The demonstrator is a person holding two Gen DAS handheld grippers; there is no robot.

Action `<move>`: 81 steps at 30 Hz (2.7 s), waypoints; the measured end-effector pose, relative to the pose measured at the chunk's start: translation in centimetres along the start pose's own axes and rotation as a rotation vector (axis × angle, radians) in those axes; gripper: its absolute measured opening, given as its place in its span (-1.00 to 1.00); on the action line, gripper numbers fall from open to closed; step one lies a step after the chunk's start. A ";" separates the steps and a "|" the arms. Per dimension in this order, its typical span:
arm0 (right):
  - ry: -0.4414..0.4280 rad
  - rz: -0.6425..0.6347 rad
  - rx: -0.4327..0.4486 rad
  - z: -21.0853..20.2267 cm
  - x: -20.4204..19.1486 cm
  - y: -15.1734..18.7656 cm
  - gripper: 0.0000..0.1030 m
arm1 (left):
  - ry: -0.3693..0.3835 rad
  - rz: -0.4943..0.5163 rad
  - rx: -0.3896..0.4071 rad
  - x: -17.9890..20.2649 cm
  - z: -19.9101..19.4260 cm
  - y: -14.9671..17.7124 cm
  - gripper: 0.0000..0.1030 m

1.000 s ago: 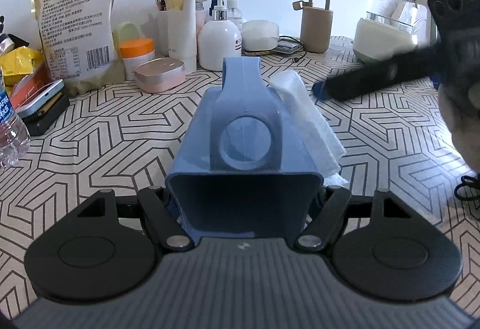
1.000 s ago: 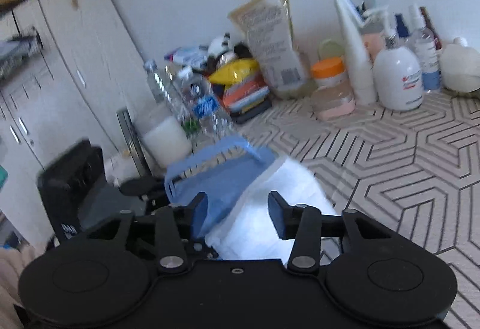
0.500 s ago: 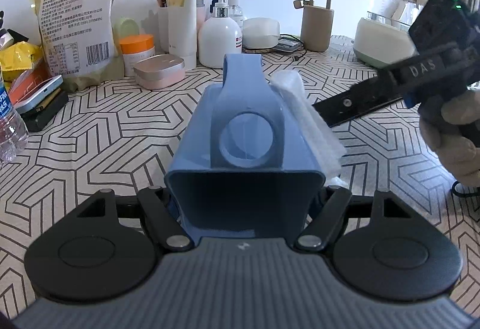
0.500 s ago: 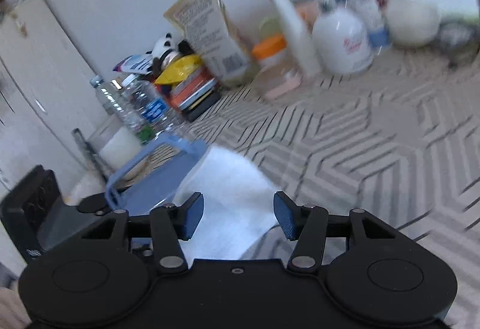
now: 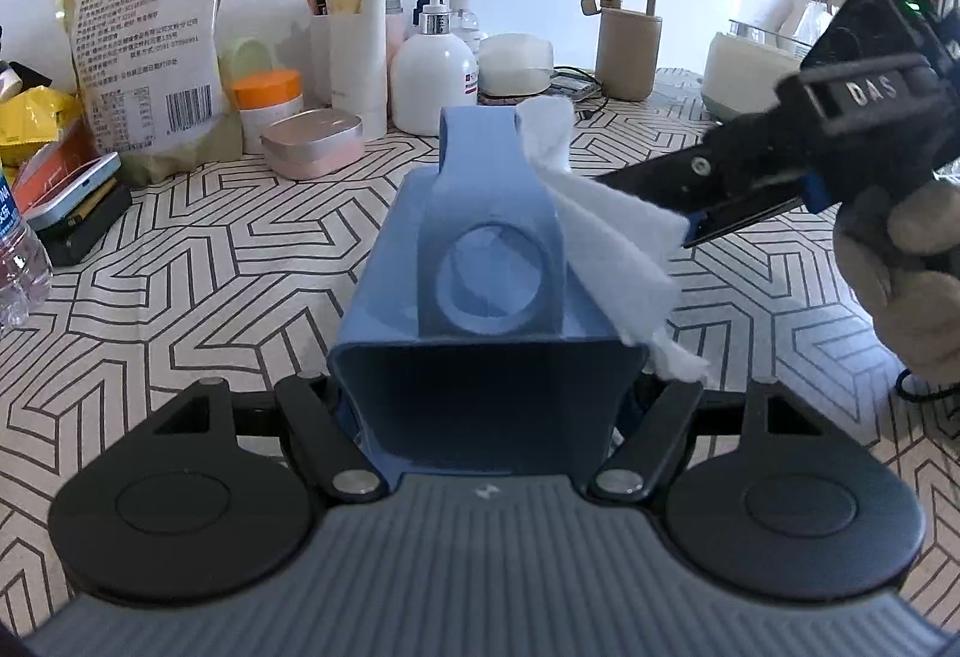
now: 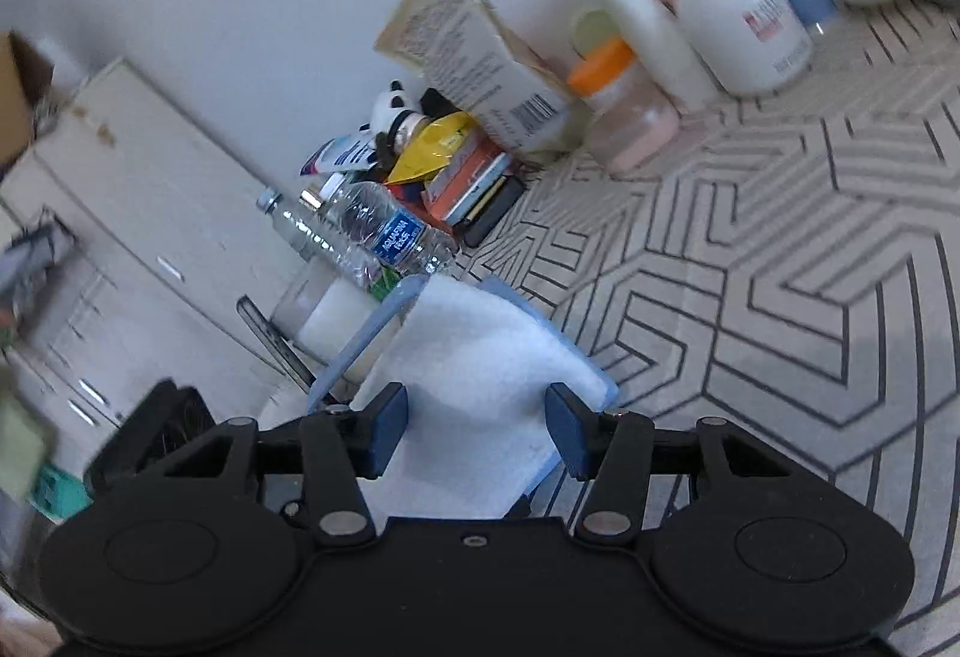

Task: Clean container
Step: 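Rub the tissue over the container's handle edge with the right tool, then wipe the tissue down the container's outer wall with the right tool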

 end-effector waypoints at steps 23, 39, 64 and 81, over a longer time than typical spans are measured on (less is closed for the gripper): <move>0.026 -0.302 -0.002 -0.1 -3.2 -0.1 -0.56 | -0.026 -0.015 0.001 -0.3 0.1 0.0 0.42; 0.257 -0.362 -0.034 1.1 -1.8 -0.1 -0.57 | -0.021 -0.012 0.000 -0.2 0.1 0.0 0.42; 0.106 -0.408 0.020 -0.4 -4.8 0.3 -0.57 | -0.032 -0.001 -0.006 0.2 0.2 0.2 0.43; 0.253 -0.314 -0.043 1.5 -1.4 0.3 -0.57 | -0.041 0.001 -0.010 0.2 0.2 0.1 0.43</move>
Point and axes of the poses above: each gripper's, at about its wrist camera, not at the fingertips, and z roughly the way its jaws point, x to its right, y to its underside, the point moved 1 cm from there along z, roughly the way its jaws point, and after that the axes turned 1 degree about y, right-handed, at the moved point
